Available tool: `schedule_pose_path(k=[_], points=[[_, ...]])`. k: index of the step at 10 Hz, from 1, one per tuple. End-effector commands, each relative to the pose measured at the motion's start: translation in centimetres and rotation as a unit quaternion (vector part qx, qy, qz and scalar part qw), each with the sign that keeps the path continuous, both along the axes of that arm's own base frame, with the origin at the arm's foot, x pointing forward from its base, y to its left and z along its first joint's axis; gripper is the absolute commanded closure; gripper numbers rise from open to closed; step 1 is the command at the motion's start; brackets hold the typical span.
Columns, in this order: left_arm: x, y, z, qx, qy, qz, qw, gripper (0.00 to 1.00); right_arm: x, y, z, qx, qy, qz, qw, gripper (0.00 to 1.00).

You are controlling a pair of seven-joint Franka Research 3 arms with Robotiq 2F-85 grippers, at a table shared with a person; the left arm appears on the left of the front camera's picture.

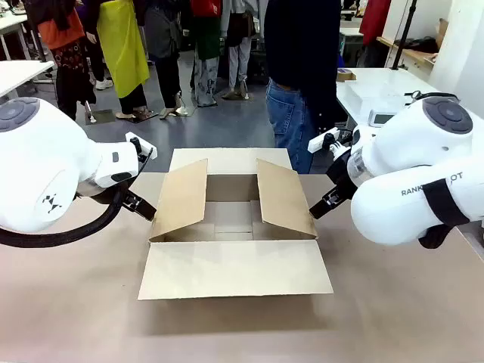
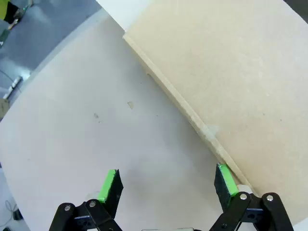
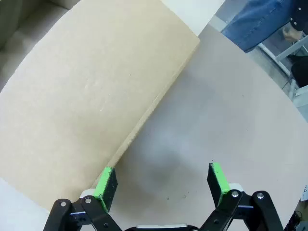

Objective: Pack the gift set into the box.
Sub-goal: Place both hands on the side flaps of the Package Box and spread them outward.

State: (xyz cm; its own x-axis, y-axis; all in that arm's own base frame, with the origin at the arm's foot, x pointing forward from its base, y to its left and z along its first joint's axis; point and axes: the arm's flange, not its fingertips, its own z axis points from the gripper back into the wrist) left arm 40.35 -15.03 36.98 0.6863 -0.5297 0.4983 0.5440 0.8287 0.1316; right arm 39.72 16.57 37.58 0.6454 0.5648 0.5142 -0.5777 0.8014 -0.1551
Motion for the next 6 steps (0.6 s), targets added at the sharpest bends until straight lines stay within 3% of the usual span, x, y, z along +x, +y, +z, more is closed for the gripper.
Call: schedule_pose_path(k=[1,6], points=[[-0.03,-0.08,0.02,0.000,0.000,-0.001,1.000,0.00,0.00,0.00,0.00,0.000,0.000,0.000,1.000,0.00],[-0.03,-0.08,0.02,0.000,0.000,-0.001,1.000,0.00,0.00,0.00,0.00,0.000,0.000,0.000,1.000,0.00]])
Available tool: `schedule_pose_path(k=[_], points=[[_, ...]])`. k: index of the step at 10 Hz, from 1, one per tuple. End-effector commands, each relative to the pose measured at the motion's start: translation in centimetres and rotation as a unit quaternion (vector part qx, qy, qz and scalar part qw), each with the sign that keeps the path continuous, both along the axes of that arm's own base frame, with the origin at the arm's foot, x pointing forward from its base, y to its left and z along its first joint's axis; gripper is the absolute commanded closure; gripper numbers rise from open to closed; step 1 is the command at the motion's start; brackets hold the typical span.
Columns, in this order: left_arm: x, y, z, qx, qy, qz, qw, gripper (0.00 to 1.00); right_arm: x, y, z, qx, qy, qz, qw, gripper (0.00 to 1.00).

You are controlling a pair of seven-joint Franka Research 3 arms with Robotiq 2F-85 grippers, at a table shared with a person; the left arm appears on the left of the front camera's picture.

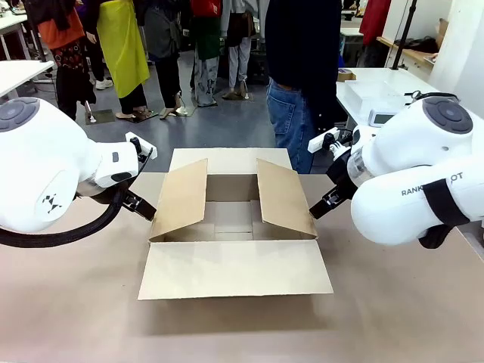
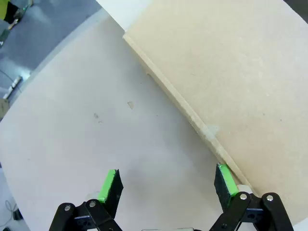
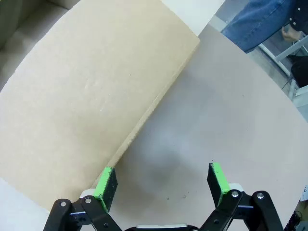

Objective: Pack the gift set into the box.
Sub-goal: Place both hands on the side flaps of the Package Box and spread them outward.

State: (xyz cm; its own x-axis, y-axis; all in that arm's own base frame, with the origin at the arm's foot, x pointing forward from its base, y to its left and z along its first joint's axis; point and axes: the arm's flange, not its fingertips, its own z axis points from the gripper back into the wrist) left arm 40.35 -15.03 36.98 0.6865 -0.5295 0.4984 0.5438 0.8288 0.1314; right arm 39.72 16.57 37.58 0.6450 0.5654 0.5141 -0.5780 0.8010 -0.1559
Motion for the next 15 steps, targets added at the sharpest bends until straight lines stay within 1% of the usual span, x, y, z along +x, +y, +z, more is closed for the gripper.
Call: schedule_pose_path(k=[1,6,7,8,9,10,11,12,13,14,15], points=[[0.0,-0.1,0.0,0.000,-0.001,-0.001,1.000,0.00,0.0,0.0,0.0,0.000,0.000,0.000,1.000,0.00],[0.0,-0.1,0.0,0.000,-0.001,-0.001,1.000,0.00,0.0,0.0,0.0,0.000,0.000,0.000,1.000,0.00],[0.0,0.0,0.0,0.000,0.000,0.000,1.000,0.00,-0.3,-0.3,1.8,-0.006,0.007,0.014,1.000,0.00],[-1.2,1.7,2.7,-0.018,-0.010,-0.004,1.000,0.00,-0.7,-1.3,4.6,0.000,-0.010,0.009,1.000,0.00],[-2.5,4.0,5.5,0.010,-0.043,0.044,0.998,0.00,-1.4,-2.7,7.6,0.024,-0.027,0.005,0.999,0.00],[-4.7,5.4,9.5,0.011,-0.054,0.047,0.997,0.00,-2.6,-4.4,10.6,0.048,-0.027,-0.004,0.998,0.00],[-6.6,6.8,12.2,-0.029,-0.067,0.058,0.996,0.00,-3.7,-6.0,12.8,0.069,0.001,-0.041,0.997,0.00],[-8.5,7.5,14.4,-0.080,-0.053,0.032,0.995,0.00,-5.2,-8.3,14.7,0.125,0.030,-0.053,0.990,0.00],[-9.5,8.9,15.4,-0.105,-0.013,0.037,0.994,0.00,-6.6,-11.4,16.1,0.174,0.066,-0.087,0.979,0.00],[-10.0,11.5,15.7,-0.158,0.051,-0.017,0.986,0.00,-8.0,-15.1,16.9,0.238,0.103,-0.132,0.957,0.00],[-10.3,15.7,15.6,-0.227,0.118,-0.036,0.966,0.00,-9.4,-20.3,16.9,0.329,0.114,-0.168,0.922,0.00]])
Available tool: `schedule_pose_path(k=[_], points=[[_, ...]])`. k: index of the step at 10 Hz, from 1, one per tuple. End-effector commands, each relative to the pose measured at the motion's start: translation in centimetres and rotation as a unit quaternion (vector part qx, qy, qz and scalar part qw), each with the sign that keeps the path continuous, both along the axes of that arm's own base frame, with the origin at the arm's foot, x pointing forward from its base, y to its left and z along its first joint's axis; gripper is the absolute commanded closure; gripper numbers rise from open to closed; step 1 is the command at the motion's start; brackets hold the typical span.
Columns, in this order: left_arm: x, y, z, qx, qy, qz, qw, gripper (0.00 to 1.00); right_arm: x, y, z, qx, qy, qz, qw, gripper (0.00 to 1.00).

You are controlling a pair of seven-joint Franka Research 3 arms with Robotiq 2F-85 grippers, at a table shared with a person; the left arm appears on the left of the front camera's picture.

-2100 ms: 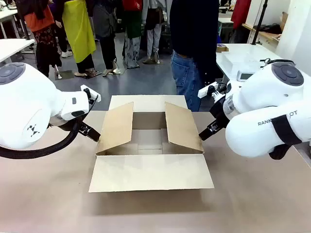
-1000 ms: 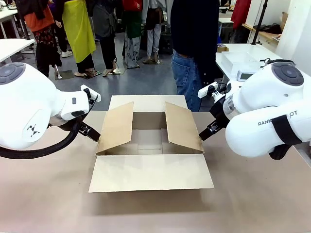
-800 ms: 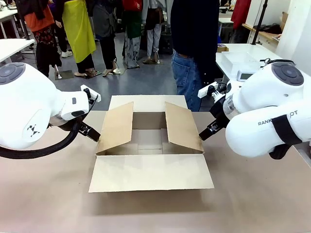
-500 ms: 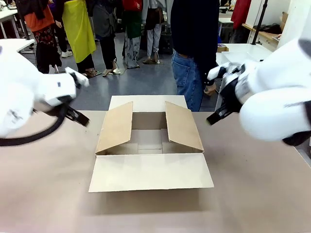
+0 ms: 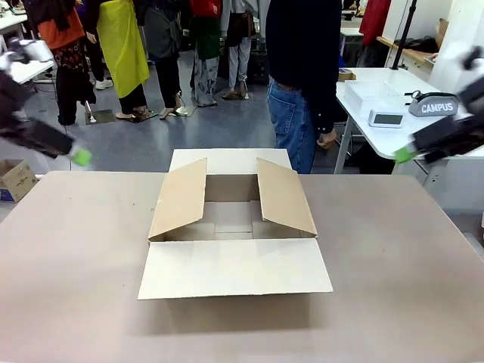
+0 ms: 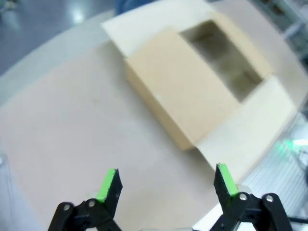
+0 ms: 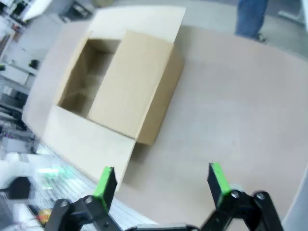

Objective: Pack the gift set into the box.
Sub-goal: Place both hands on the side flaps of the Package Box and spread them outward.

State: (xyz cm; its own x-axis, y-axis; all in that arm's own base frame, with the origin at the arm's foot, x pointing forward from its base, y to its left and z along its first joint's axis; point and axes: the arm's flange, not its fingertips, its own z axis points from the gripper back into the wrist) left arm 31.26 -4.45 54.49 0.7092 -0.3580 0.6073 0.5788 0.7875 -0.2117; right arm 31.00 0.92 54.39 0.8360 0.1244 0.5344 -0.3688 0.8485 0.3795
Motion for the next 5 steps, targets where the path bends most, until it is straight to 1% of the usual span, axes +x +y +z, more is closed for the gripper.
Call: schedule_pose_path(k=[1,2,3,4,5], points=[[-1.2,9.7,-2.7,-0.137,0.115,0.004,0.984,0.00,-1.8,-9.0,-0.6,0.157,0.021,-0.091,0.983,0.00],[-1.3,15.0,-4.5,-0.239,0.138,0.040,0.960,0.00,-2.2,-12.8,-1.9,0.215,0.027,-0.114,0.970,0.00],[-1.4,19.4,-6.9,-0.333,0.154,0.067,0.928,0.00,-2.3,-16.0,-3.6,0.271,0.036,-0.132,0.953,0.00],[-1.5,23.8,-10.6,-0.428,0.160,0.094,0.884,0.00,-1.9,-18.5,-5.8,0.317,0.053,-0.147,0.936,0.00],[-2.3,25.8,-13.3,-0.503,0.149,0.116,0.843,0.00,-1.2,-20.1,-7.8,0.341,0.077,-0.160,0.923,0.00]])
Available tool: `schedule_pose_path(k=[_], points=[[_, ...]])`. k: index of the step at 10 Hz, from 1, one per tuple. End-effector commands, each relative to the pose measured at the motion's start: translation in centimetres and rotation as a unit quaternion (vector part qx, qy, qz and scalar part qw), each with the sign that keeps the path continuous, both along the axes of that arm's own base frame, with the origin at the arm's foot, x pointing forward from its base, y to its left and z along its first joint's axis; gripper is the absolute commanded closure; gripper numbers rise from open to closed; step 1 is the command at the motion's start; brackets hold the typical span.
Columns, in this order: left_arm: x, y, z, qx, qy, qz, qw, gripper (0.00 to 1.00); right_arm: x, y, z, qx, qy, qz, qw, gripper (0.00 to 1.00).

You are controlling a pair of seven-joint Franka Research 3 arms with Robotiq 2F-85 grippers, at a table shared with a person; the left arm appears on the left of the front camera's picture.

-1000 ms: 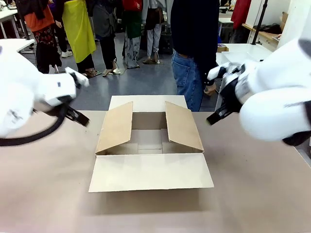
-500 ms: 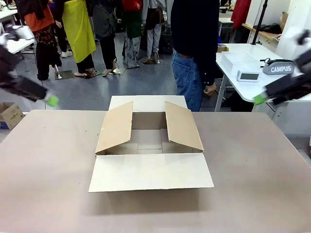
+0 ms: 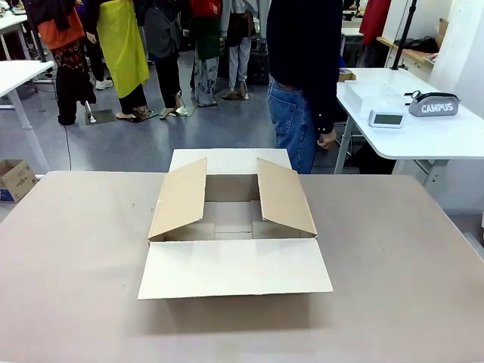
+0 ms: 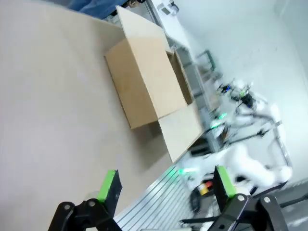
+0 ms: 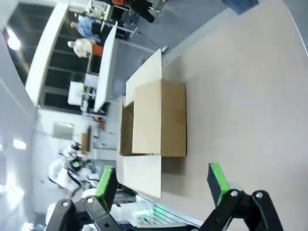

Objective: Pack the gift set into the box.
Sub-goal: Place both hands on the side flaps of the Package Box and spread them outward.

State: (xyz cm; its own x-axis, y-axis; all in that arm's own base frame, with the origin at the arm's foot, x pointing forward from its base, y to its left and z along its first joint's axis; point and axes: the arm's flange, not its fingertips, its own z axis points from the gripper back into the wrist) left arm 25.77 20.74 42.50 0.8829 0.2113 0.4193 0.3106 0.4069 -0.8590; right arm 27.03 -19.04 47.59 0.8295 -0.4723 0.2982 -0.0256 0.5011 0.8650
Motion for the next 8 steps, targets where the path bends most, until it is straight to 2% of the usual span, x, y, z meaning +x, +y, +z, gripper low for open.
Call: schedule_pose_path(k=[1,2,3,8], points=[[2.4,0.9,-3.0,-0.180,0.016,0.105,0.978,0.00,3.5,-1.5,-3.0,0.059,0.023,-0.004,0.998,0.00],[2.0,-0.1,-3.2,-0.172,0.002,0.144,0.974,0.00,4.0,-2.3,-4.7,0.066,0.039,-0.021,0.997,0.00],[-0.4,2.3,-2.6,-0.069,0.024,0.049,0.996,0.00,0.8,-1.2,-2.3,0.034,0.019,-0.015,0.999,0.00],[-0.4,2.3,-2.6,-0.069,0.024,0.049,0.996,0.00,0.8,-1.2,-2.3,0.034,0.019,-0.015,0.999,0.00]])
